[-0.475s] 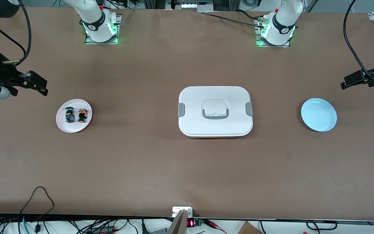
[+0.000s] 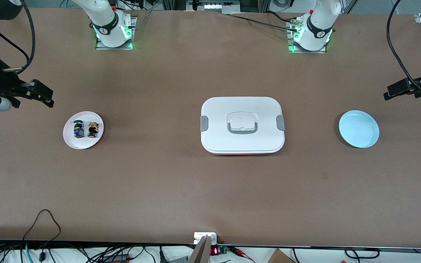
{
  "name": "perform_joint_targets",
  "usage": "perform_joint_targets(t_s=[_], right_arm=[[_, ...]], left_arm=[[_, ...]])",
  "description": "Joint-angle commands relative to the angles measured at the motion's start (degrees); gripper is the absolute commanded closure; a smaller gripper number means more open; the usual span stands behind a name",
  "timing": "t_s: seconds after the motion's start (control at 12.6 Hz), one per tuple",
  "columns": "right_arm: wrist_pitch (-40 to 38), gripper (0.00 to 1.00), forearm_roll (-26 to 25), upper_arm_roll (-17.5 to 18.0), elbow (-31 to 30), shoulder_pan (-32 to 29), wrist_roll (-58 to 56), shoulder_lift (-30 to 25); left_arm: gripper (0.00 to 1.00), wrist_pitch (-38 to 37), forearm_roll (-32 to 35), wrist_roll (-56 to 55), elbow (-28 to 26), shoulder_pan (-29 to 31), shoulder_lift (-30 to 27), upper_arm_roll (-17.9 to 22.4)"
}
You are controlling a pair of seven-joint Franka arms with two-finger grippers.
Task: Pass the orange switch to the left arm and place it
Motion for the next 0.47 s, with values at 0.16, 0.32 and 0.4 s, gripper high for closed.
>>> perform_joint_targets(t_s=[0.16, 0.32, 0.4], right_arm=[[-0.01, 0.0, -0.48, 0.11, 0.23, -0.39, -0.35, -0.28], [-0.09, 0.0, -0.3, 0.02, 0.23, -0.57, -0.35, -0.45], [-0.01, 0.0, -0.13, 0.02, 0.23, -0.48, -0.26, -0.54]], left_arm=[[0.0, -0.34, -0.54, 1.09, 1.62, 0.11, 0.78, 0.03], [0.0, -0.34, -0.54, 1.09, 1.62, 0.11, 0.78, 0.03], [0.0, -0.34, -0.54, 1.0, 1.62, 0.11, 0.78, 0.03]])
